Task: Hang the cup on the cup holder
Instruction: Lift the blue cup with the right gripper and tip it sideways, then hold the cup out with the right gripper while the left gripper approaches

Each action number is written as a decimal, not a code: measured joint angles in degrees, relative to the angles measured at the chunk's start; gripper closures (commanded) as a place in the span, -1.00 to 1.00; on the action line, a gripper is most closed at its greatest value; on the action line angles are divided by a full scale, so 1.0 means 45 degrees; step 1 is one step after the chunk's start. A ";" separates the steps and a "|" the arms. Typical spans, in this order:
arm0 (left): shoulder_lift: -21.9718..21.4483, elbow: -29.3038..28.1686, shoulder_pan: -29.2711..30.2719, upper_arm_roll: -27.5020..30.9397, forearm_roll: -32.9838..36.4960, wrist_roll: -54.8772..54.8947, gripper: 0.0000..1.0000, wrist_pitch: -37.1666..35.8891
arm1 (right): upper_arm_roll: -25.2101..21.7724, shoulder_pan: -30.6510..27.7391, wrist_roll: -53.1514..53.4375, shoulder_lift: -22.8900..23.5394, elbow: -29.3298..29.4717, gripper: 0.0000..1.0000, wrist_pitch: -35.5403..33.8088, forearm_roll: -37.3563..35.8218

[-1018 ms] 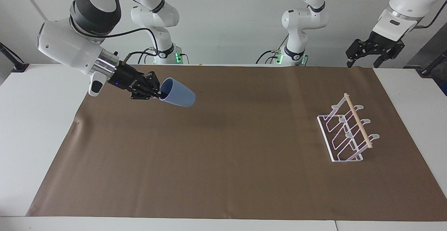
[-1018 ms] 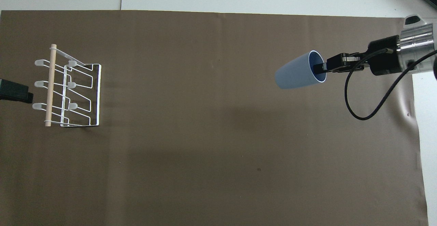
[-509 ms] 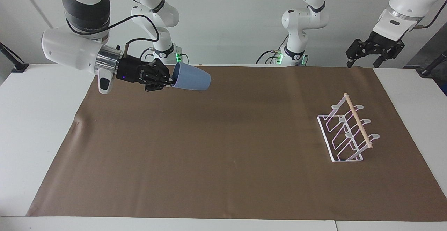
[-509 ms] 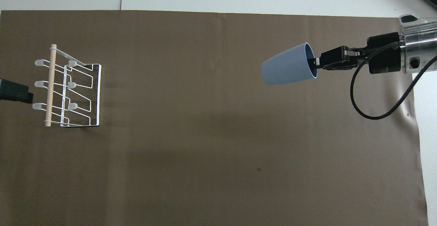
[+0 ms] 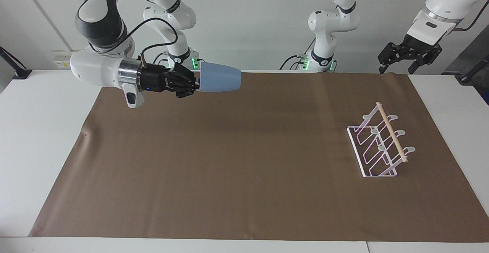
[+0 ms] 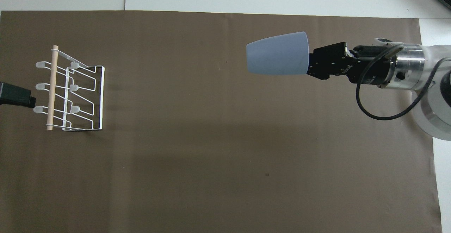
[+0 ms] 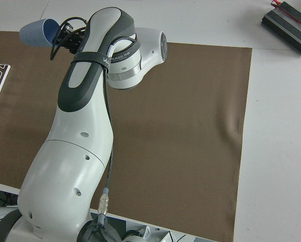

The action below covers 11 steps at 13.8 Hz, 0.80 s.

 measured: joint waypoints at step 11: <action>0.0035 -0.0010 -0.0488 -0.1643 -0.4514 -1.0796 -1.00 0.1381 | 0.0042 0.2326 -0.0248 0.0052 -0.0261 1.00 0.2850 0.1600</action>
